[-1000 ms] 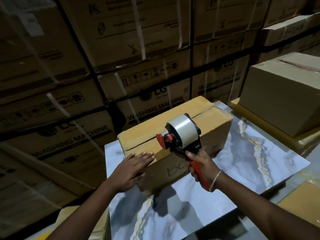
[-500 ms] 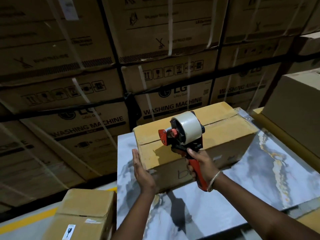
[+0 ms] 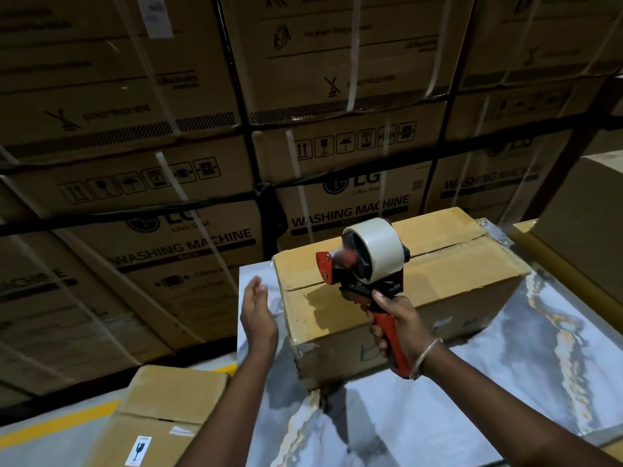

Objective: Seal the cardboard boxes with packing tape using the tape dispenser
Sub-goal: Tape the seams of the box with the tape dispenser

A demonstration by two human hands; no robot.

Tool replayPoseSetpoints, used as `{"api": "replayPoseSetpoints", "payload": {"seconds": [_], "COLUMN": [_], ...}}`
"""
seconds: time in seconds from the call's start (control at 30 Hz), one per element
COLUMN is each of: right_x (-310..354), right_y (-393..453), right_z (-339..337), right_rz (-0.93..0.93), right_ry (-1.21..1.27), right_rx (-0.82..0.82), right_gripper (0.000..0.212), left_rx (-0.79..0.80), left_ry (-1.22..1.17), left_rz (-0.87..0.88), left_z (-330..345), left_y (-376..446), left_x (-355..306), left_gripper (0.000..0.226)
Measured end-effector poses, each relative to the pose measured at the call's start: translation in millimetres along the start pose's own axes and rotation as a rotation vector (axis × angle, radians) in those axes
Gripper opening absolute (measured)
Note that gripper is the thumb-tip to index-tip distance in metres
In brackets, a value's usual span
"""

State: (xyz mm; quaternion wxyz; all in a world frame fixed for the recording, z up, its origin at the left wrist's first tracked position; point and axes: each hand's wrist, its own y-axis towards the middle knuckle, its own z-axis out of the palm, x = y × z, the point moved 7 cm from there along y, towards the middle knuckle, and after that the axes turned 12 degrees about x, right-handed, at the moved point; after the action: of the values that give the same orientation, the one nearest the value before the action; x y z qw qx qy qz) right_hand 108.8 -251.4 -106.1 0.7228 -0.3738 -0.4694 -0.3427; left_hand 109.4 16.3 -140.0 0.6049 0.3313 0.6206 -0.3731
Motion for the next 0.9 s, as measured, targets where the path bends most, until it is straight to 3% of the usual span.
{"api": "replayPoseSetpoints", "payload": {"seconds": [0.17, 0.3, 0.47, 0.67, 0.9], "right_x": [3.4, 5.1, 8.0, 17.4, 29.2], "right_y": [4.8, 7.2, 7.1, 5.8, 2.6], "right_z": [1.2, -3.0, -7.7, -11.6, -38.2], "right_rz": [-0.019, -0.024, -0.029, -0.049, -0.075], "right_ry": [0.008, 0.002, 0.008, 0.008, 0.012], "right_rx": [0.005, -0.017, -0.032, -0.034, -0.054], "right_gripper": [0.047, 0.047, 0.047, 0.048, 0.048], "left_rx": [0.129, 0.226, 0.149, 0.186, 0.213], "left_ry": [0.222, 0.351, 0.522, 0.625, 1.221], "left_rz": [-0.117, -0.184, -0.173, -0.147, -0.160], "left_z": [28.4, 48.8, 50.9, 44.6, 62.1], "left_y": [51.2, 51.8, 45.2, 58.5, 58.0], "left_x": [-33.9, -25.9, -23.5, -16.9, -37.4], "left_gripper": [0.059, 0.053, 0.050, 0.047, 0.060]}}
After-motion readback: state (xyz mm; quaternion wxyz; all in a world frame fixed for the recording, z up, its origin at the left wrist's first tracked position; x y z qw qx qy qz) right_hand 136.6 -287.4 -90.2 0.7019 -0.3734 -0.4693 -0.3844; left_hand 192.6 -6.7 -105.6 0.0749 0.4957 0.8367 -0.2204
